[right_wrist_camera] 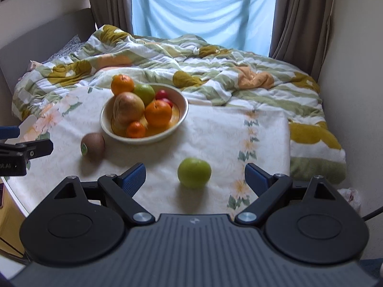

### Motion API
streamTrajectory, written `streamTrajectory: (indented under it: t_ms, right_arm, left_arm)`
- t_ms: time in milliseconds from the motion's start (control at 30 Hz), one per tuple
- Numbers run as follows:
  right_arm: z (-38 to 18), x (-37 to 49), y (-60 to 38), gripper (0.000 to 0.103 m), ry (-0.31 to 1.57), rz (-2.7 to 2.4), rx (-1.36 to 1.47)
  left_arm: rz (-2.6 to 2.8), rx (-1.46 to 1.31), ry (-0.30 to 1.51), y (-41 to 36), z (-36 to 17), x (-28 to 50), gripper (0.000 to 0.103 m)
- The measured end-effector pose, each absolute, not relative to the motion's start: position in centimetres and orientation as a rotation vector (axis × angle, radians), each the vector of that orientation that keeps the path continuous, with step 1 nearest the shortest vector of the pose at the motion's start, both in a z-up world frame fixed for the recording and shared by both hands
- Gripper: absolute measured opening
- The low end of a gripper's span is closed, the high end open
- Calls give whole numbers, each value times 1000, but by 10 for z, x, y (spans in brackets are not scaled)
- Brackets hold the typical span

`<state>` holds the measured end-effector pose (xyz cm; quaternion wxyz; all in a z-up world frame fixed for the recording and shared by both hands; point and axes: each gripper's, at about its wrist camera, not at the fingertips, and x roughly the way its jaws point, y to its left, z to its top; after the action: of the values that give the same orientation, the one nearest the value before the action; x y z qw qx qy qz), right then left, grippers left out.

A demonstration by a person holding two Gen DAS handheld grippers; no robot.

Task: Organize fruits
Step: 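Withdraw both open tools toward the kiwi and green apple, then grasp the kiwi with the left tool while the right tool grasps the green apple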

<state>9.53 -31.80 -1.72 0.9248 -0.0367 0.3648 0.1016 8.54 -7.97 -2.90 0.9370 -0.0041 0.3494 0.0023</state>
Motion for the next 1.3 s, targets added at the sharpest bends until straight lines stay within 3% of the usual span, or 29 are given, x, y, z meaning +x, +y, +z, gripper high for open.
streamTrajectory:
  t_ms: [400, 700, 833, 1033, 1300]
  right_arm:
    - [-89, 117, -321, 103, 805, 203, -62]
    - [-103, 134, -319, 103, 816, 178, -34]
    - [-110, 143, -316, 103, 829, 176, -61]
    - [-115, 151, -313, 100, 830, 170, -57]
    - [-118, 163, -307, 84, 825, 173, -66]
  left_arm:
    - [47, -45, 763, -84, -90, 138, 101]
    - [86, -102, 814, -81, -109, 166, 83]
    - [87, -105, 833, -79, -114, 172, 61]
    - [84, -100, 836, -79, -114, 171, 60]
    - [81, -97, 835, -79, -114, 162, 60]
